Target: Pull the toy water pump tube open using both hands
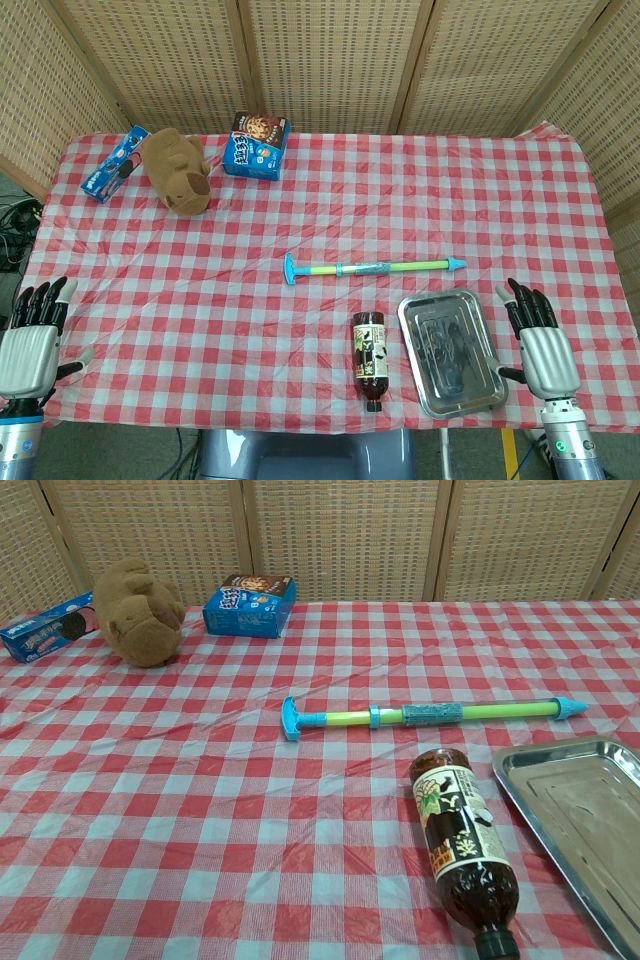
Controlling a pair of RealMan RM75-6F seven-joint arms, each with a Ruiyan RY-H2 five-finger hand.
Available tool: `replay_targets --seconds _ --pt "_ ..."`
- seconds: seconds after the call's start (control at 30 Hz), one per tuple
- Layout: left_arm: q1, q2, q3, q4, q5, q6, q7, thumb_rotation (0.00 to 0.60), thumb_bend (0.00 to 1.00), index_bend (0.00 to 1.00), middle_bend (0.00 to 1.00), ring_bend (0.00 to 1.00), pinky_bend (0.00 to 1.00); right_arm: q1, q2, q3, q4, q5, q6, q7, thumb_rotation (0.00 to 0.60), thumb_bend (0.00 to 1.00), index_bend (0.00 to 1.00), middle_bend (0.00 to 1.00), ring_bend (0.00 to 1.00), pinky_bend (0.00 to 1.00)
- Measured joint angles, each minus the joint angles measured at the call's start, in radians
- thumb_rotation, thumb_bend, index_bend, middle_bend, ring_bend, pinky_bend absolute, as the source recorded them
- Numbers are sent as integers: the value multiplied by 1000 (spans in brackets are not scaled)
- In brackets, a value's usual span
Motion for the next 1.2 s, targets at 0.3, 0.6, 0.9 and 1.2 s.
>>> replay_targets --seconds 0.3,0.6,0.9,1.2 --pt "6 1 5 -5 10 11 4 600 0 0 0 0 0 -4 4 -3 -2 -7 6 7 600 176 0 0 0 0" --pt "3 2 2 -6 7 6 0 600 0 0 0 0 0 -4 8 2 -8 -6 10 14 600 176 0 0 0 0" --pt "0 0 -1 -8 4 4 6 600 0 0 0 0 0 -3 11 0 -5 -6 6 22 600 176 0 0 0 0" --pt "2 3 1 -13 10 6 -4 600 0 0 0 0 0 -4 12 -3 -9 -14 8 21 600 177 0 0 0 0"
